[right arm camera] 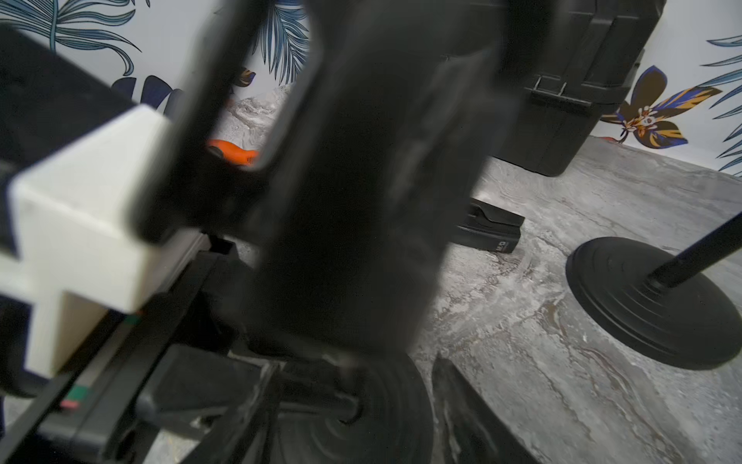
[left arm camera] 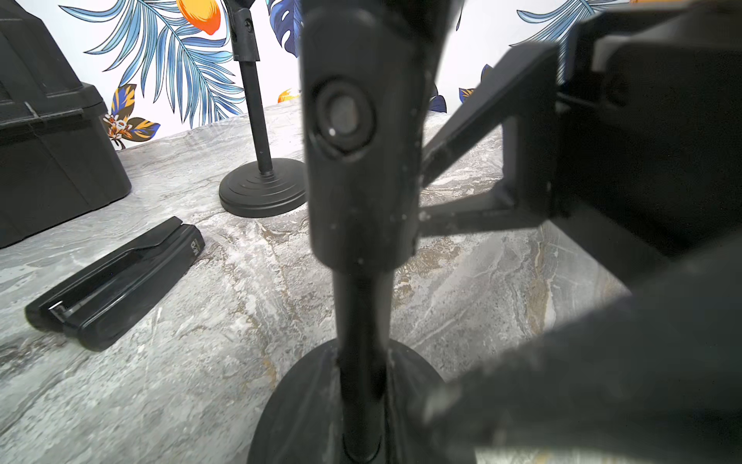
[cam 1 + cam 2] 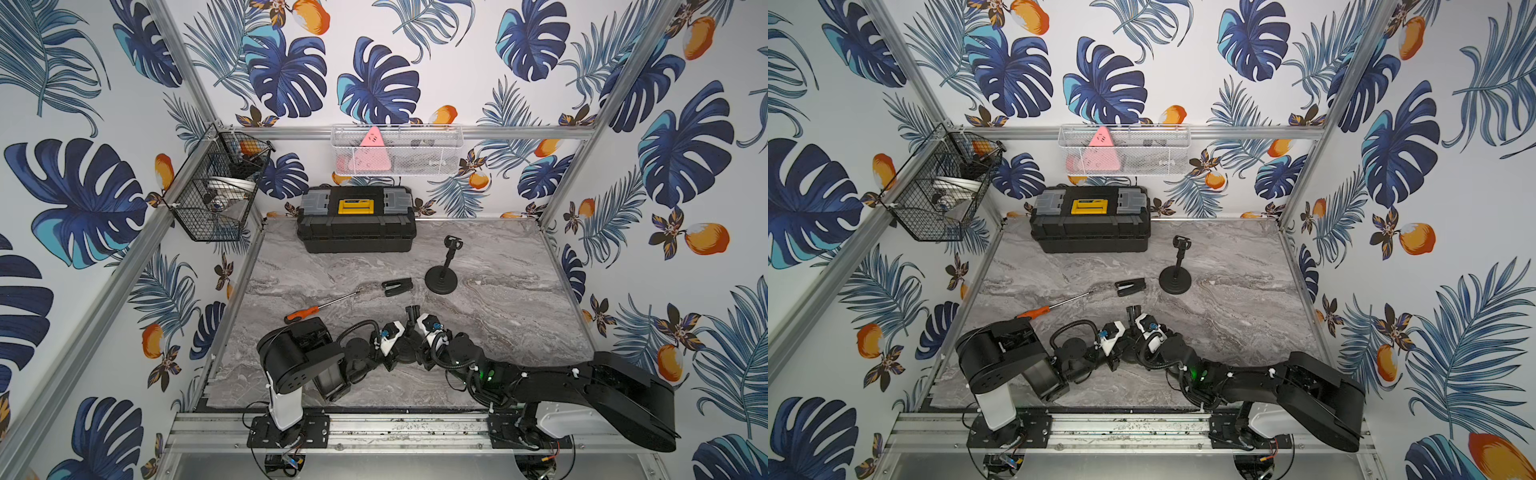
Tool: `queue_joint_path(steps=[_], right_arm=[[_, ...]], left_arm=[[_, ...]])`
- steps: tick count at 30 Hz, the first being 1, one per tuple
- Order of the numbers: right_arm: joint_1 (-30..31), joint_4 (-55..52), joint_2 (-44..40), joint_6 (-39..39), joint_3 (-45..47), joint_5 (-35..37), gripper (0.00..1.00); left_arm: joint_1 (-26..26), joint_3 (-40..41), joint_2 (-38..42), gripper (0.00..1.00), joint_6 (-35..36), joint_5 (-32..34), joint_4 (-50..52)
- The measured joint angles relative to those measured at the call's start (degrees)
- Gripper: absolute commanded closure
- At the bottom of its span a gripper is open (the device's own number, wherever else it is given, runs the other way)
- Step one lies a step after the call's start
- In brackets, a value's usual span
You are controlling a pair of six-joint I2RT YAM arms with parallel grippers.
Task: Assemble a microphone stand
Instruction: Screw the microphone stand pole into the microphone stand base.
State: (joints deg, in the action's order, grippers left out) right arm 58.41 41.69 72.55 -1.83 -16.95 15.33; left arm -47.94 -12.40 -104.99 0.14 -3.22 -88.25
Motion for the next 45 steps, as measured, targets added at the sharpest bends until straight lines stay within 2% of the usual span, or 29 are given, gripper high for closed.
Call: queue_joint_path(steps=[5,11,15,23,29,33,36,42,45], right_arm=[[-10.64,-0.61,-4.22,3.63,4.02,-17.2,0.4],[-17.18,-3.52,-4.48,10.78,1.22,-36.74,0.4],[-19.58,-6.56,-2.73,15.82,-3.02,-44.5,0.39],[-25.03,-11.06,3.39,21.88,-10.51,-57.0,0.44],[-25.83,-13.53,6.4,24.04,-14.16,-62.6,0.47],[-25.94,-14.21,9.07,24.39,-15.74,-65.31,0.54],[-26.01,-14.56,10.25,24.46,-16.57,-66.69,0.65],[-26.21,-13.94,10.54,26.27,-16.79,-66.55,0.97],[-26.21,-12.79,10.84,26.23,-16.37,-66.66,1.0]], left_arm=[[-0.02,0.09,0.0,0.81,0.02,0.0,-0.15],[-0.02,0.09,-0.02,0.8,0.02,0.0,-0.17],[-0.02,0.35,0.04,0.8,0.04,0.0,-0.33],[-0.02,0.44,0.13,0.79,0.15,0.0,-0.39],[-0.02,0.37,-0.22,0.79,0.17,-0.02,-0.74],[-0.02,0.33,-0.39,0.79,0.17,-0.02,-0.92],[-0.02,0.33,-0.39,0.79,0.17,-0.02,-0.92],[-0.02,0.22,-0.83,0.77,0.33,-0.22,-1.46],[-0.02,0.07,-1.14,0.69,0.37,-0.13,-1.57]])
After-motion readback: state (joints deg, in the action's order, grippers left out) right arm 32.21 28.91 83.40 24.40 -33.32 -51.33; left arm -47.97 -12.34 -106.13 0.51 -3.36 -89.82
